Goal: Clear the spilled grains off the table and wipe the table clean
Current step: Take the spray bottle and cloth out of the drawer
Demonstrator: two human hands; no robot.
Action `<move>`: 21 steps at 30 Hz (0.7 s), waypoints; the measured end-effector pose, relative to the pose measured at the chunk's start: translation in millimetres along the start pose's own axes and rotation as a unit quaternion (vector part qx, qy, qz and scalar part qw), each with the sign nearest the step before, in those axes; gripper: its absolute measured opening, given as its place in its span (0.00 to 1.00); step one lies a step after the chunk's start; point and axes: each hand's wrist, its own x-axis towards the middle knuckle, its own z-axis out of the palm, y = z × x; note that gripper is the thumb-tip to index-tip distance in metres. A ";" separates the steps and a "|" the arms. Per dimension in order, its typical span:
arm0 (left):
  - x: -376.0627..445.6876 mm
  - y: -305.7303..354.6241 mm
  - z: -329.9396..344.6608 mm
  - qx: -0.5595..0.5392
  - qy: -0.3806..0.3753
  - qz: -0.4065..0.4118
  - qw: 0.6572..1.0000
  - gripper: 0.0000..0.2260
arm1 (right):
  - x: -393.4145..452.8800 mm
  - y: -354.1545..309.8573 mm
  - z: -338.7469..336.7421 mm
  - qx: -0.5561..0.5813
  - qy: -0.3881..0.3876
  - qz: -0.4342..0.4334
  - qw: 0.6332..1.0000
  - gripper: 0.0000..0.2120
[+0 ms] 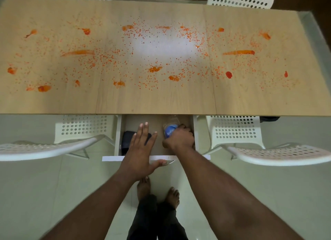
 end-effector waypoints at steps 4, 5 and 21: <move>17.6 2.4 -20.5 0.041 0.021 -0.004 0.999 0.58 | 1.1 -0.2 6.2 0.027 0.029 -0.044 0.998 0.45; 21.5 1.7 -24.4 0.056 0.011 -0.014 0.998 0.63 | 1.7 -0.9 5.2 0.031 0.020 -0.053 0.998 0.44; 18.6 -10.7 -33.6 0.040 -0.047 -0.065 0.996 0.80 | -17.9 17.6 -40.7 -0.026 -0.039 -0.144 0.988 0.17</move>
